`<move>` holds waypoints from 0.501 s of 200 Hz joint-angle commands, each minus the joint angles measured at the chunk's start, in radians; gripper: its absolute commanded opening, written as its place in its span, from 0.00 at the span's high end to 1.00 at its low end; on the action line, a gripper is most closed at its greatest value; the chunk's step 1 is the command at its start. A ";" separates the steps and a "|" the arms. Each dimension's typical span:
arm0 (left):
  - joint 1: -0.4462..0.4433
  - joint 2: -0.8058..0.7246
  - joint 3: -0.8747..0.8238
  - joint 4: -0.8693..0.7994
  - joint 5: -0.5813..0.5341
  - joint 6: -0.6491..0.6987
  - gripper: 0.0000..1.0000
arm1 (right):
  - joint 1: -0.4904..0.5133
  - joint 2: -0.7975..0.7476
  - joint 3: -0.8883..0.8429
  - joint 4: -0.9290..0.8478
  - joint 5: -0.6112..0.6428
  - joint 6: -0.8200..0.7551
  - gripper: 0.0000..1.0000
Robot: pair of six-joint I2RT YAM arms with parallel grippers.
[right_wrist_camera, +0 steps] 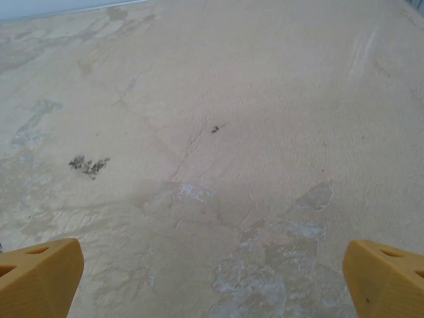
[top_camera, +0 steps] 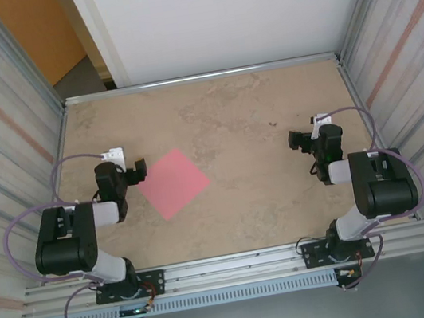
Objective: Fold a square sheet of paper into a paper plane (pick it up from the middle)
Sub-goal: Move the square sheet of paper to the center of the table.
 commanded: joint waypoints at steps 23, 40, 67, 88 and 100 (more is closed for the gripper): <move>0.000 0.001 0.012 0.033 0.001 0.021 0.01 | 0.002 0.005 0.019 0.012 0.011 -0.019 0.01; -0.001 0.000 0.010 0.033 0.001 0.021 0.01 | 0.003 0.004 0.019 0.011 0.011 -0.020 0.01; 0.001 -0.001 0.011 0.034 0.001 0.021 0.01 | 0.003 0.005 0.020 0.011 0.012 -0.020 0.01; 0.006 0.001 0.013 0.030 0.016 0.018 0.01 | 0.003 0.005 0.020 0.011 0.011 -0.020 0.01; 0.008 0.001 0.013 0.030 0.017 0.018 0.01 | 0.003 0.005 0.020 0.011 0.011 -0.019 0.01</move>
